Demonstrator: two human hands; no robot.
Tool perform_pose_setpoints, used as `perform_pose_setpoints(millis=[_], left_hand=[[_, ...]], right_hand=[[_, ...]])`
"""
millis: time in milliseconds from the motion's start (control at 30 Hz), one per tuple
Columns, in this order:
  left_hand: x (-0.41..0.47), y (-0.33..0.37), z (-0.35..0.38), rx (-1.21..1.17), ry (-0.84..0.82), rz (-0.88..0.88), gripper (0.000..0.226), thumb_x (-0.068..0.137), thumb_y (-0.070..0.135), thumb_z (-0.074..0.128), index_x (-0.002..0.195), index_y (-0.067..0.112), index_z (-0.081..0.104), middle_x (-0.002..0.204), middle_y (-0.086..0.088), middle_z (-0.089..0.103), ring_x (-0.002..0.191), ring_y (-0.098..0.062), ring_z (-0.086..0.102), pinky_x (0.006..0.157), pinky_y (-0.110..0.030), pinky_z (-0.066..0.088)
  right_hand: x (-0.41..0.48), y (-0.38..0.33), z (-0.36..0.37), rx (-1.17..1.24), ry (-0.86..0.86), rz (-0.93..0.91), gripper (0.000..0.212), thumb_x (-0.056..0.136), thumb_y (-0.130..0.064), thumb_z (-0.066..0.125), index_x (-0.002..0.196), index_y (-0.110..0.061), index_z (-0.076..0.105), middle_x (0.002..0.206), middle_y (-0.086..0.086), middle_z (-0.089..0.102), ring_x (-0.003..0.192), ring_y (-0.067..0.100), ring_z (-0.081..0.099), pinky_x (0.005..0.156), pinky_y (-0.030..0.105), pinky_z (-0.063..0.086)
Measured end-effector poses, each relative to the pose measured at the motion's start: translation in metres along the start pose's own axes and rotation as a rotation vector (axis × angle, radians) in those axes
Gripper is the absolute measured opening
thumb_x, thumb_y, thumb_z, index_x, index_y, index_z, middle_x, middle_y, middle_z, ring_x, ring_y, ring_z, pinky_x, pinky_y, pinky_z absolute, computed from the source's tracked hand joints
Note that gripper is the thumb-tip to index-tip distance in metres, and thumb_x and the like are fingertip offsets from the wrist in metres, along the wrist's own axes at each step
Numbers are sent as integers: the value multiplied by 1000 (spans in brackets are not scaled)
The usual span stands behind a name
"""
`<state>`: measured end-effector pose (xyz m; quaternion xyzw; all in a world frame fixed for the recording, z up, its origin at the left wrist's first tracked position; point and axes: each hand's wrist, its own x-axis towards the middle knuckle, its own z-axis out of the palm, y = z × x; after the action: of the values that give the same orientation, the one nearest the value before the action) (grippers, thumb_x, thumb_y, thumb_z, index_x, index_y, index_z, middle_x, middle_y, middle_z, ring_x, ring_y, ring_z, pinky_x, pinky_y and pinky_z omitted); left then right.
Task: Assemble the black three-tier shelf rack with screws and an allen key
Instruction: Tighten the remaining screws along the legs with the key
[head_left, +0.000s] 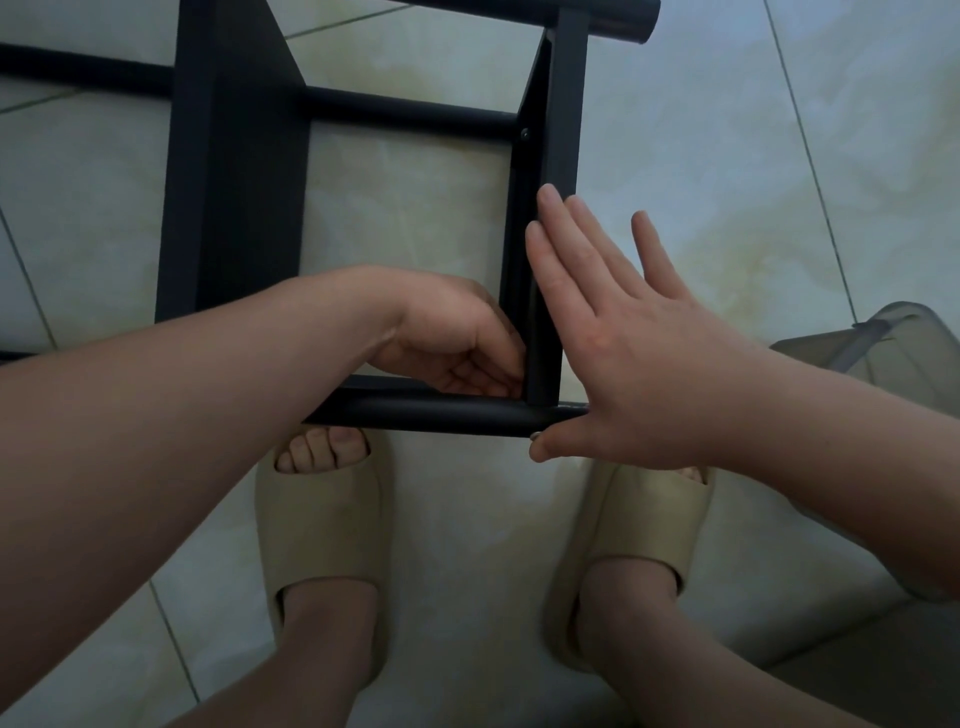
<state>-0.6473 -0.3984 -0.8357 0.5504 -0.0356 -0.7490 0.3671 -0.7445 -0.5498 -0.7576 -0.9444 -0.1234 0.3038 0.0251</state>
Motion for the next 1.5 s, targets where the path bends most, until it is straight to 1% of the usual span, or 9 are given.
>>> perform_pose_setpoints(millis=[233, 500, 567, 833, 933, 1067, 1267, 1367, 1500], left_hand=[[2, -1, 2, -2, 24, 5, 27, 86, -1, 64, 69, 13, 78, 78, -6, 73, 67, -12, 69, 66, -20, 55], [1, 1, 3, 18, 28, -1, 15, 89, 3, 64, 81, 12, 74, 77, -4, 73, 64, -10, 67, 59, -18, 53], [2, 2, 3, 18, 25, 2, 11, 88, 1, 65, 85, 10, 72, 78, -4, 71, 65, -10, 66, 63, -19, 54], [2, 2, -2, -43, -41, -19, 25, 89, -1, 60, 76, 11, 77, 82, -6, 73, 72, -12, 69, 73, -21, 56], [2, 2, 0, 37, -35, -24, 24, 90, 6, 62, 75, 17, 77, 83, -3, 74, 71, -11, 67, 71, -22, 53], [4, 4, 0, 71, 6, -19, 15, 91, 2, 62, 82, 13, 68, 72, -2, 68, 62, -10, 60, 61, -18, 50], [3, 9, -3, 22, -37, -41, 19, 90, -4, 57, 83, 9, 70, 76, -4, 71, 66, -11, 66, 67, -20, 55], [3, 9, -3, 124, -21, -42, 13, 90, 8, 63, 84, 14, 72, 81, -2, 72, 72, -13, 63, 73, -26, 49], [3, 10, -2, 227, 9, -40, 14, 89, 10, 67, 79, 19, 71, 78, 1, 71, 68, -11, 59, 67, -25, 43]], right_hand=[[0, 1, 0, -9, 3, 0, 146, 67, -89, 54, 154, -3, -25, 160, 14, -38, 151, 28, -31, 123, 54, -13], [0, 0, 0, -11, -1, -2, 144, 67, -89, 51, 155, -3, -23, 161, 14, -37, 152, 28, -30, 123, 55, -12], [0, 0, 0, -10, 1, -2, 144, 66, -89, 51, 155, -3, -23, 161, 14, -36, 152, 28, -29, 124, 55, -11], [0, 0, 0, -5, 2, -3, 145, 66, -89, 51, 155, -3, -23, 161, 14, -37, 152, 28, -29, 124, 55, -12], [0, 0, 0, 0, 1, -5, 146, 66, -88, 54, 155, -3, -22, 162, 14, -36, 152, 28, -29, 123, 54, -12], [0, 0, 1, -2, 0, -4, 146, 66, -89, 54, 155, -3, -24, 161, 14, -37, 152, 28, -29, 123, 53, -13], [0, 0, 0, -1, 4, -9, 144, 65, -88, 49, 155, -3, -23, 162, 14, -35, 152, 28, -29, 123, 54, -12], [0, 0, 0, 2, 1, -10, 144, 65, -88, 50, 155, -3, -22, 162, 14, -35, 152, 28, -29, 123, 54, -12], [0, 1, 0, 4, -6, -8, 145, 66, -88, 53, 155, -3, -23, 161, 14, -36, 151, 28, -30, 124, 54, -11]])
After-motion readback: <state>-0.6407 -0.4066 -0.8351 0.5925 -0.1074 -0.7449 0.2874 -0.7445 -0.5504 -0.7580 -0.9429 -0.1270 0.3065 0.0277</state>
